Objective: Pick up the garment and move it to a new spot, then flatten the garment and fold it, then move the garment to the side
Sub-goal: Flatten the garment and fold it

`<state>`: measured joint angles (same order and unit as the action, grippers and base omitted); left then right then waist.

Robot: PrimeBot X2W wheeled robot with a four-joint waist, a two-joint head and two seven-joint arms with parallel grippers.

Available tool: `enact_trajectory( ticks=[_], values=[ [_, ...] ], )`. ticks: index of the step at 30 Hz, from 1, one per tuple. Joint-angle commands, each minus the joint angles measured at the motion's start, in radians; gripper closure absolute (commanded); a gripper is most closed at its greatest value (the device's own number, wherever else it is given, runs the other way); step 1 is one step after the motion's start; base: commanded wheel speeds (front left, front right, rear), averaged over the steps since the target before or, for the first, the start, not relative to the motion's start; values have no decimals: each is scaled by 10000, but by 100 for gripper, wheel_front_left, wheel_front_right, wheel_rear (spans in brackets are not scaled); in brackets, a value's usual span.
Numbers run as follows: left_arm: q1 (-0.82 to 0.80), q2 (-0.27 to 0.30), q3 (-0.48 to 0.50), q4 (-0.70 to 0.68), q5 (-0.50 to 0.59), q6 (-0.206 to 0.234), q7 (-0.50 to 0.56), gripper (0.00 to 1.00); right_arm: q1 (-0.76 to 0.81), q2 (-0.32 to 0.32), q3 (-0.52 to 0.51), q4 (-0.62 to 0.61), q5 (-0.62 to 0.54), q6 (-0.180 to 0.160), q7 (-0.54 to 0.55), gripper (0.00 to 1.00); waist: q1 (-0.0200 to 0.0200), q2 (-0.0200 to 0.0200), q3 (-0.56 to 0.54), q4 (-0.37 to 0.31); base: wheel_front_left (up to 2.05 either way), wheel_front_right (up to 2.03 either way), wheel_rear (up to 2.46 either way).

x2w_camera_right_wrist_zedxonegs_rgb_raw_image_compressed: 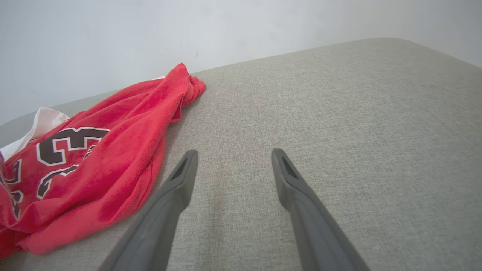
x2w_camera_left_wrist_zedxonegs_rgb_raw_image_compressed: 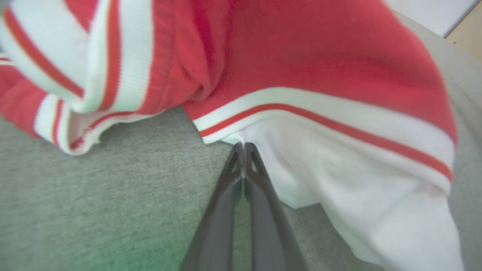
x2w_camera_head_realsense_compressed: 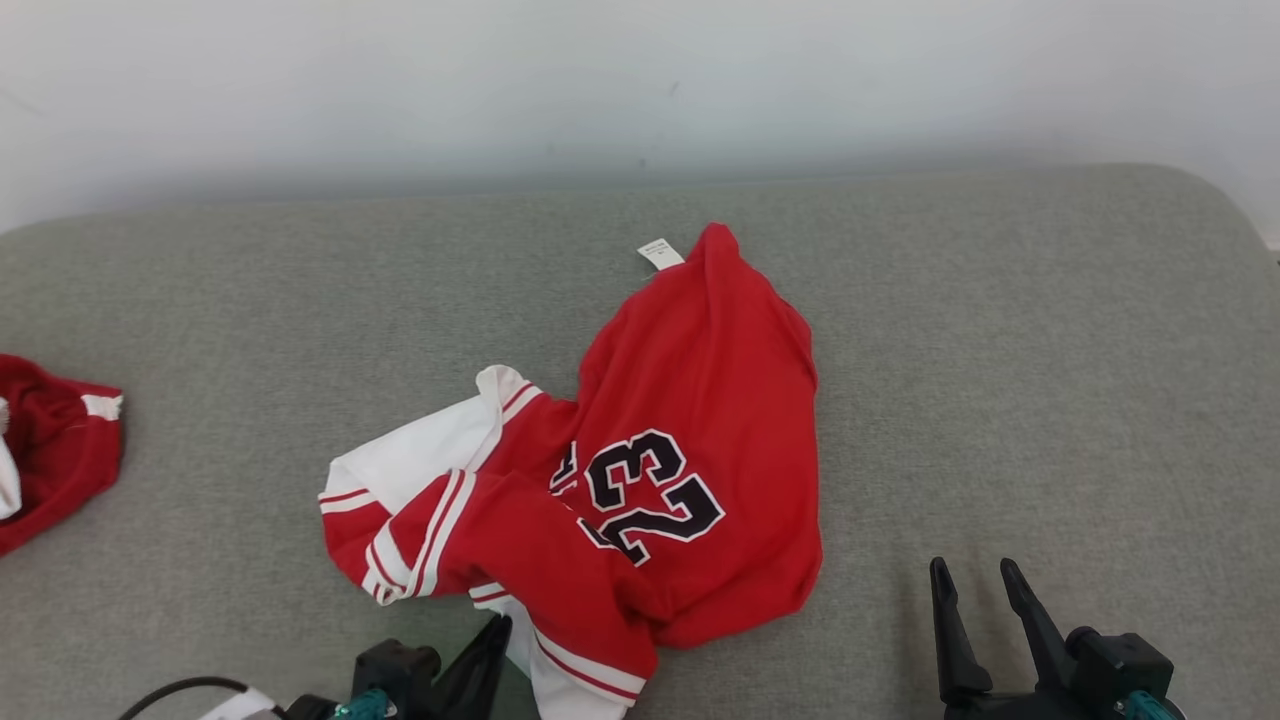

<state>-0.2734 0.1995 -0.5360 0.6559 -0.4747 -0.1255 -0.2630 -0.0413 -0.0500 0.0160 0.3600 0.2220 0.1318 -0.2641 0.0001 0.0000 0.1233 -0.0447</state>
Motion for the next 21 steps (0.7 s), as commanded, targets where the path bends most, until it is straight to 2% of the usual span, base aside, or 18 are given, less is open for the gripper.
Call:
enact_trajectory(
  ticks=[1, 12, 17, 21],
  values=[
    [-14, 73, 38, -59, 77, -63, -20, 100, 31, -8, -24, -39, 42, -24, -4, 0, -1, 0, -95, 127, 0, 0, 0],
    [1234, 550, 601, -1650, 263, 58, -24, 100, 201, -5, 162, 76, 214, -24, -4, 0, -1, 0, -527, 830, 0, 0, 0],
    [2031, 938, 835, -2688, 291, 483, -4, 100, 384, -3, 47, 61, 220, -24, -4, 0, -1, 0, -623, 964, 0, 0, 0],
    [2802, 1391, 1017, -4009, 229, 959, 459, 100, 479, -12, -89, 79, 203, -24, -4, 0, -1, 0, -651, 1071, 0, 0, 0]
  ],
)
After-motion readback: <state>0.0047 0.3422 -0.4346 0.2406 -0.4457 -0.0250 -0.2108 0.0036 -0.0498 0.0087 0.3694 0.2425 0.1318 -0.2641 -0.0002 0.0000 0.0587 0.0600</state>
